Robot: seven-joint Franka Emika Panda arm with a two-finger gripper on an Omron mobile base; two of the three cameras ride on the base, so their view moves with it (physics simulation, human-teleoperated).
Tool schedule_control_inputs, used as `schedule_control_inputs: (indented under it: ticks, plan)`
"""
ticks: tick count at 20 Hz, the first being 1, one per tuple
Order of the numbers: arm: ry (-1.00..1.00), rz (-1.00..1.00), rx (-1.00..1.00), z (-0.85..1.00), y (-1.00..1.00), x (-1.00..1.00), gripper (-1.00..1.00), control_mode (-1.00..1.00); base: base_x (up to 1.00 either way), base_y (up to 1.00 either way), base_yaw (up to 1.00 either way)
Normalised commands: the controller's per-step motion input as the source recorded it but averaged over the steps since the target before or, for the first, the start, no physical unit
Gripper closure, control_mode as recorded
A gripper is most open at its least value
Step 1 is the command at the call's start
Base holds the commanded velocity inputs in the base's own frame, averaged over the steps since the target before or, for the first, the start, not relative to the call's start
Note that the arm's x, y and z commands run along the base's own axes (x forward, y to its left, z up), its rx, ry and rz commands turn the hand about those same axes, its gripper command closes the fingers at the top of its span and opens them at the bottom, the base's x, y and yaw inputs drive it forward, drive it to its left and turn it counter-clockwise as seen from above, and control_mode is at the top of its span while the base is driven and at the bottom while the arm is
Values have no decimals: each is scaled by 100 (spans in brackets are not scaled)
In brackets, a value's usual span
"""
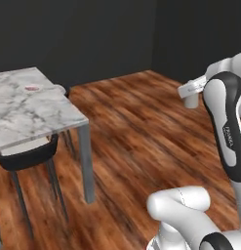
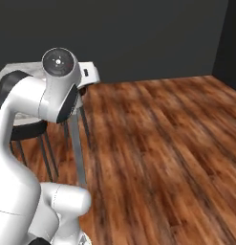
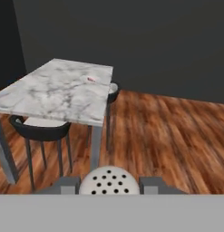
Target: Retrieve the shaker from the cabinet and place it next the steak on a plate on the dining table.
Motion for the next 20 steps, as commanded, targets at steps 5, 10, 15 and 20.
schedule_control_inputs:
  ticks: [5, 10, 15, 20]
  plan:
    - [0, 0, 0, 0, 0, 0, 100, 100, 63, -55, 2]
    - [0, 0, 0, 0, 0, 0, 100, 100, 67, -49, 0]
    - [0, 0, 0, 0, 0, 0, 100, 100, 87, -13, 3]
    - [0, 0, 0, 0, 0, 0, 100, 100, 99, 0, 13]
